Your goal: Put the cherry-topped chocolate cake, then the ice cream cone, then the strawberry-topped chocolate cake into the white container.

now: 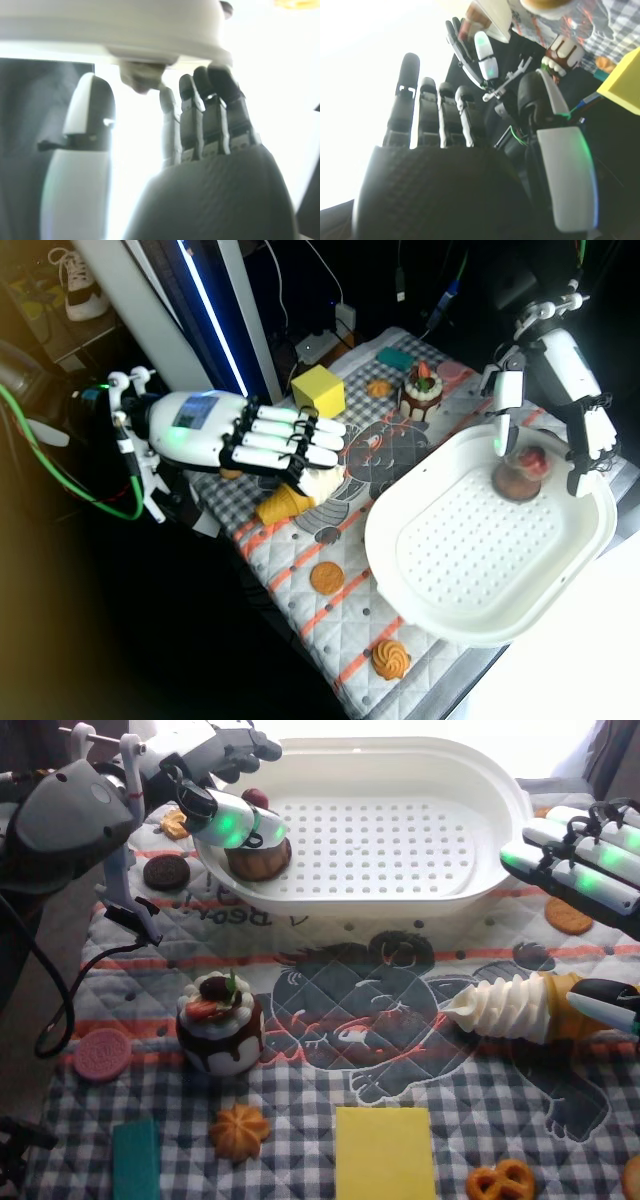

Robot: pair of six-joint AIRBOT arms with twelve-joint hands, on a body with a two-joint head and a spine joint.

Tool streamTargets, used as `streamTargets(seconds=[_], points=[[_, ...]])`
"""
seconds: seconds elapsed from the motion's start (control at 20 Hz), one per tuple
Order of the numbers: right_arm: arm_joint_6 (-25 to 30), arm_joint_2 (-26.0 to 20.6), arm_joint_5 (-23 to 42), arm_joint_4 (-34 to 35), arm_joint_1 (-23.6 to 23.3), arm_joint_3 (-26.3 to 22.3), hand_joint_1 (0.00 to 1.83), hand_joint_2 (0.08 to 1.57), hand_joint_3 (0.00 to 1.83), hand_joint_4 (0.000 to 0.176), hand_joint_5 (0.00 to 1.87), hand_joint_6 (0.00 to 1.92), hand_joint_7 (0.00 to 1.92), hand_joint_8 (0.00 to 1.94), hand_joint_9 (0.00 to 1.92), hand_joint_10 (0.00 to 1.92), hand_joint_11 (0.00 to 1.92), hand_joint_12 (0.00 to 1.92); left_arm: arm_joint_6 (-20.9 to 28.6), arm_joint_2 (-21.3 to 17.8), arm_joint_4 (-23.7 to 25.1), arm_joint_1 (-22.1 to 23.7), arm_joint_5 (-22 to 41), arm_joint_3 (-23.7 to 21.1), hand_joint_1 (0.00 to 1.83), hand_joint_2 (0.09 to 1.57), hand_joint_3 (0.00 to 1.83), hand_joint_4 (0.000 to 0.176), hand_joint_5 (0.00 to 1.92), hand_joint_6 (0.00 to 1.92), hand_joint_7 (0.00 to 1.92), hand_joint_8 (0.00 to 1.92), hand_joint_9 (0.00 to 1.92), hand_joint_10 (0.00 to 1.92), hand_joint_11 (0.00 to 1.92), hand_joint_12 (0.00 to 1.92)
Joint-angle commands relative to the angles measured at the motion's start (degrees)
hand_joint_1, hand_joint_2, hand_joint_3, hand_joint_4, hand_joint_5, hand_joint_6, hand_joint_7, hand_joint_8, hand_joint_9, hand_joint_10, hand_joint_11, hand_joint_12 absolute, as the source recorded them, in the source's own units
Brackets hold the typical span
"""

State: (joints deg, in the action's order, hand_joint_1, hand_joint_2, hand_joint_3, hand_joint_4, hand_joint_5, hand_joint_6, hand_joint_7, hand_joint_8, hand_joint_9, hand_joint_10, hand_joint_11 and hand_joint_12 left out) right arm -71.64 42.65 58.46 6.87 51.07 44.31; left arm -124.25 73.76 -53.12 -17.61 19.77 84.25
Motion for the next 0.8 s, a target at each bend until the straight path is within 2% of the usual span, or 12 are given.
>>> streamTargets(seconds=[0.0,0.05,0.1,0.2,0.25,0.3,0.35,0.4,0.45,0.6,0.65,0.75], points=[[0.5,-0.2,7.3,-0.1,-0.2,0.2,0.61,1.3,0.0,0.0,0.0,0.0,0.0,0.0,0.04,0.05,0.0,1.02,0.4,-0.8,1.7,-0.1,5.4,-0.5,0.88,1.07,0.0,0.156,0.1,0.43,0.14,0.03,0.04,0.11,0.0,0.51],[1.0,-0.2,7.3,-0.1,-0.1,0.3,0.61,1.3,0.0,0.0,0.01,0.0,0.02,0.0,0.07,0.06,0.0,1.1,0.4,-1.3,2.6,-0.1,6.3,-1.6,0.8,1.07,0.0,0.156,0.04,0.3,0.03,0.0,0.01,0.02,0.0,0.1],[2.0,-0.2,7.3,-0.1,0.0,0.5,0.59,1.3,0.0,0.0,0.0,0.0,0.02,0.0,0.06,0.06,0.0,1.1,0.7,-2.3,4.1,-0.1,7.8,-3.2,0.76,1.06,0.0,0.154,0.03,0.19,0.0,0.0,0.0,0.0,0.0,0.02],[5.2,-0.1,7.3,-0.1,1.1,1.5,0.61,1.28,0.0,0.0,0.0,0.0,0.0,0.0,0.06,0.06,0.0,1.18,8.9,-5.6,11.4,-0.7,11.0,-6.9,0.72,1.08,0.01,0.126,0.01,0.08,0.0,0.0,0.0,0.0,0.0,0.0],[6.7,-0.1,7.2,-0.1,1.8,2.1,0.61,1.26,0.0,0.0,0.0,0.0,0.02,0.01,0.13,0.1,0.0,1.35,15.8,-7.7,15.5,-1.5,13.3,-8.8,0.76,1.07,0.0,0.111,0.0,0.06,0.0,0.0,0.0,0.0,0.0,0.0],[8.5,0.3,7.0,-0.2,2.4,2.9,0.57,1.23,0.0,0.0,0.0,0.0,0.07,0.0,0.12,0.28,0.0,1.49,21.2,-9.5,19.0,-2.4,15.5,-10.4,0.78,1.07,0.0,0.151,0.0,0.02,0.0,0.0,0.0,0.0,0.0,0.0],[9.8,0.7,6.7,-0.2,3.1,3.5,0.6,1.23,0.0,0.0,0.01,0.0,0.1,0.0,0.02,0.52,0.0,1.51,26.1,-11.3,22.2,-3.3,17.9,-12.0,0.79,1.06,0.0,0.148,0.01,0.02,0.0,0.0,0.0,0.0,0.0,0.0],[10.4,1.0,6.4,-0.2,3.3,3.8,0.64,1.22,0.0,0.0,0.01,0.0,0.11,0.0,0.0,0.55,0.0,1.45,29.0,-12.8,24.2,-4.0,19.7,-13.3,0.78,1.07,0.0,0.167,0.0,0.01,0.0,0.0,0.0,0.0,0.0,0.0],[10.4,1.7,5.2,-0.1,3.2,4.2,0.76,1.21,0.0,0.0,0.04,0.02,0.13,0.01,0.0,0.55,0.0,1.43,32.8,-15.3,27.0,-5.8,24.0,-16.0,0.76,1.17,0.04,0.176,0.03,0.02,0.0,0.0,0.0,0.0,0.0,0.0],[10.4,3.1,3.2,0.0,3.0,5.1,0.76,1.2,0.0,0.0,0.03,0.01,0.14,0.01,0.0,0.59,0.0,1.54,35.2,-18.7,29.2,-9.7,31.9,-20.8,0.76,1.25,0.03,0.176,0.04,0.02,0.0,0.0,0.0,0.0,0.01,0.0],[10.4,3.6,2.5,0.0,3.0,5.3,0.75,1.2,0.0,0.0,0.04,0.01,0.14,0.01,0.0,0.71,0.0,1.64,35.7,-19.9,29.8,-11.3,34.9,-22.6,0.74,1.27,0.03,0.176,0.05,0.02,0.0,0.0,0.0,0.0,0.0,0.0],[10.4,4.8,1.1,0.4,2.9,6.0,0.81,1.19,0.0,0.0,0.05,0.02,0.15,0.01,0.0,0.73,0.0,1.66,36.3,-22.1,30.7,-14.6,40.4,-25.6,0.78,1.28,0.02,0.176,0.07,0.02,0.02,0.01,0.01,0.0,0.03,0.01]])
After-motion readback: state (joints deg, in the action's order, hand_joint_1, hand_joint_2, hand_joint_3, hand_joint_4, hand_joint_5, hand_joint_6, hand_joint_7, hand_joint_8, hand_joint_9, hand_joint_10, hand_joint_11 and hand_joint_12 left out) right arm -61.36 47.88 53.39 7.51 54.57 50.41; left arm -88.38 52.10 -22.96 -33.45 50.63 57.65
